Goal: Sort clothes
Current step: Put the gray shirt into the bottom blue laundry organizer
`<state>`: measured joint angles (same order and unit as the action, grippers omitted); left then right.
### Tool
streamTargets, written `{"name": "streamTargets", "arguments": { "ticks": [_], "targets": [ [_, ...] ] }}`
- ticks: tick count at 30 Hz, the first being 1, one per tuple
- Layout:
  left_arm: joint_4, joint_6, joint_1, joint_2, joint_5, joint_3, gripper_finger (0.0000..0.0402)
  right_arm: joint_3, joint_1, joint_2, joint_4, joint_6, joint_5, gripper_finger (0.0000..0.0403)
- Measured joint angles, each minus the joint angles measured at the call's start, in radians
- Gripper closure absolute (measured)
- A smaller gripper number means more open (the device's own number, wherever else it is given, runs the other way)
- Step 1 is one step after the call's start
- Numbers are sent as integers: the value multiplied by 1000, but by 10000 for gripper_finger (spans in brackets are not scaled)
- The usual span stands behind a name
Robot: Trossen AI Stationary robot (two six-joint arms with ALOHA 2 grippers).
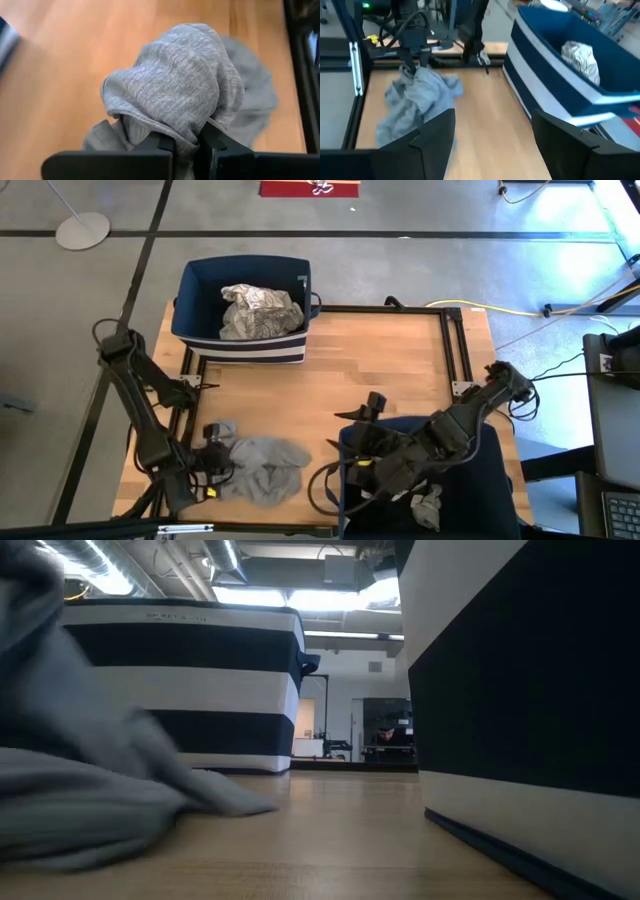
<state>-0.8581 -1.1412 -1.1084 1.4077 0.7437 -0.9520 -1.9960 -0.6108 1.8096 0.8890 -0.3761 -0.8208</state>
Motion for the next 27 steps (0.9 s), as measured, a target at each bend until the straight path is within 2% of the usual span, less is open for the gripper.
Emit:
{"name": "streamTargets", "arguments": {
  "ticks": [6,10,14,17,21,27],
  "targets": [
    [0,77,13,-63,130,-1,385,29,65,20,-198,121,-4,139],
    [1,104,27,-78,184,-2,381,36,112,39,-256,156,83,139],
    [4,125,43,-78,210,-2,384,36,152,62,-285,143,116,139],
    [4,129,52,-79,221,-2,384,36,175,84,-307,150,207,139],
    [9,151,58,-79,230,-3,380,36,209,137,-365,166,383,139],
    [18,177,58,-79,232,-3,385,36,244,213,-495,103,525,134]
  ]
}}
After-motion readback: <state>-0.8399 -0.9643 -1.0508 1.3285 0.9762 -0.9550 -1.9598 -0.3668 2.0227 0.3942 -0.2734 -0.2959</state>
